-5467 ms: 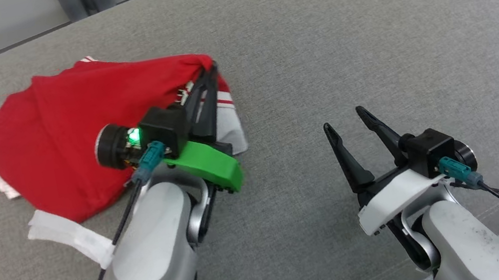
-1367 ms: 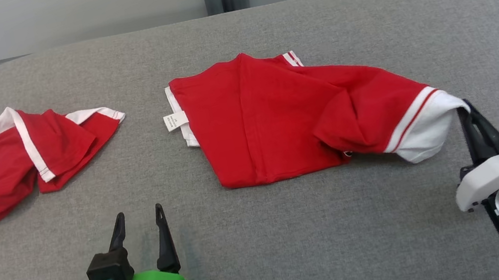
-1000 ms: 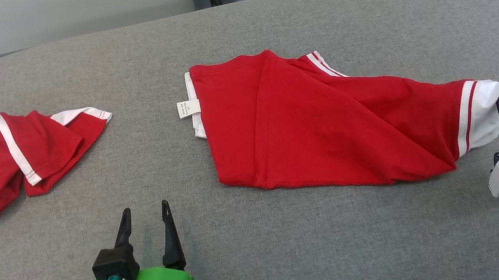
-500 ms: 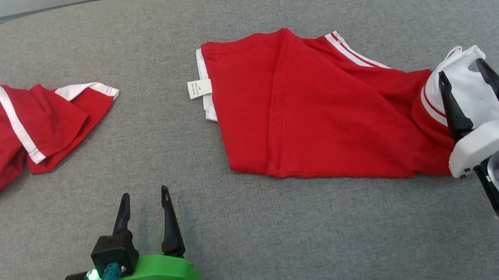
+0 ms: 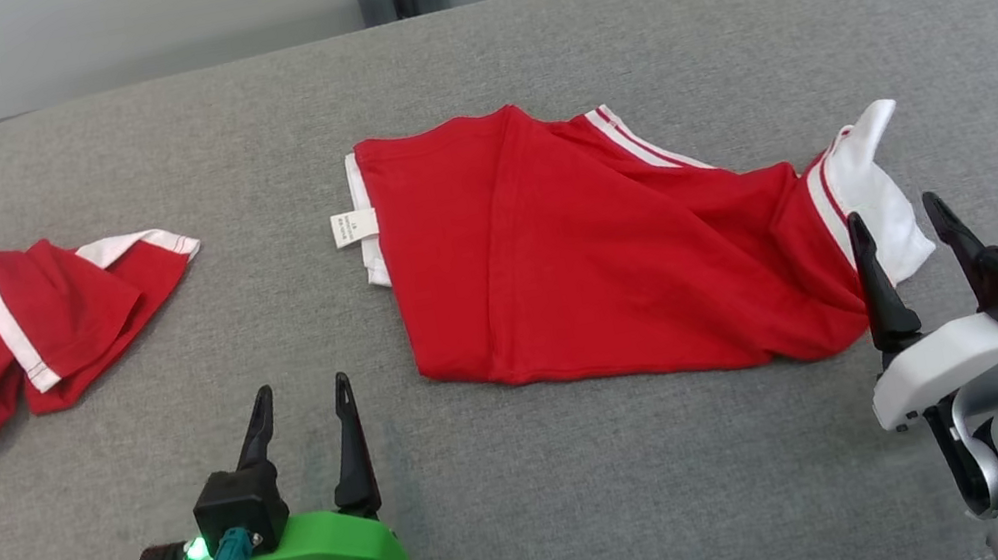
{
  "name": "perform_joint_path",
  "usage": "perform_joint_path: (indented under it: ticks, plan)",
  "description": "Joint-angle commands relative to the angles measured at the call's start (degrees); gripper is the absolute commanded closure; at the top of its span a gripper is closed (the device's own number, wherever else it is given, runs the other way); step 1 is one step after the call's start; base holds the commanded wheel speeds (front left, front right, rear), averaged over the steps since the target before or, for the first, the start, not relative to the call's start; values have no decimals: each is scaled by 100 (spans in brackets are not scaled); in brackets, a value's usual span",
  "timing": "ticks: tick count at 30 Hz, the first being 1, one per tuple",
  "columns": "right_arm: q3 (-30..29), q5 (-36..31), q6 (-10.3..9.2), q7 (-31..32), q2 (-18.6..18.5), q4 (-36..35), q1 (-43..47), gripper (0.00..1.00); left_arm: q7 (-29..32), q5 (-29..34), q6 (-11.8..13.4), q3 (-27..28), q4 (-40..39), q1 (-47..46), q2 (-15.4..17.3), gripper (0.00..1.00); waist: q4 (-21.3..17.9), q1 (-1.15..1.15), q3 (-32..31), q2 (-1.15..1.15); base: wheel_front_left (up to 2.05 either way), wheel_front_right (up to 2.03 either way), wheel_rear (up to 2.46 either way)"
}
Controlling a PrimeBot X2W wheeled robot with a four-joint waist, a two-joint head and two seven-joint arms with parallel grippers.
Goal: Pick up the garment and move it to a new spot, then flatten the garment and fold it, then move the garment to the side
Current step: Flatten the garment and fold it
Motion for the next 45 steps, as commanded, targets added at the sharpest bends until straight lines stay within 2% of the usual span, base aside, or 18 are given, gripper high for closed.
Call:
perform_joint_path:
  ticks: [1, 10, 16, 23, 29, 31, 32, 38, 45]
  plan:
    - [47, 31, 0, -3, 20, -21, 117, 0, -3, -27, -37, -25, 15, -33, 21, 0, -208, 0, -118, 0, 0, 0, 0]
    - [282, 148, 0, -3, 128, -99, 120, 0, -3, -138, -230, -561, 241, -888, 22, 0, -629, 0, 203, 0, 0, 0, 0]
    - [358, 221, 0, -3, 149, -112, -5, 0, -4, -314, -305, -1089, 801, -1386, 26, 0, -865, 0, 432, 0, 0, 0, 0]
    - [340, 263, 0, -3, 171, -132, -78, 0, -3, -687, -204, -1483, 1541, -1534, 27, 0, -992, 0, 582, 0, 0, 0, 0]
    - [250, 217, 0, -3, 181, -140, -84, 0, 0, -1025, -128, -1681, 1687, -1423, 27, 0, -905, 0, 611, 0, 0, 0, 0]
    - [248, 207, 0, -3, 183, -133, -92, 0, 1, -1071, -137, -1775, 1671, -1387, 27, 59, -849, 0, 601, 0, 0, 0, 0]
    - [250, 209, 0, -3, 182, -124, -103, 0, 1, -1105, -133, -1814, 1657, -1383, 28, 100, -823, 0, 597, 0, 0, 0, 0]
    - [229, 219, 0, -3, 184, -99, -146, 0, -1, -1130, -26, -1724, 1374, -1334, 28, 100, -668, 0, 552, 0, 0, 0, 0]
    - [176, 224, 0, -3, 184, -49, -109, 0, -3, -843, 127, -882, 1002, -1155, 27, 100, -488, 0, 399, 0, 0, 0, 0]
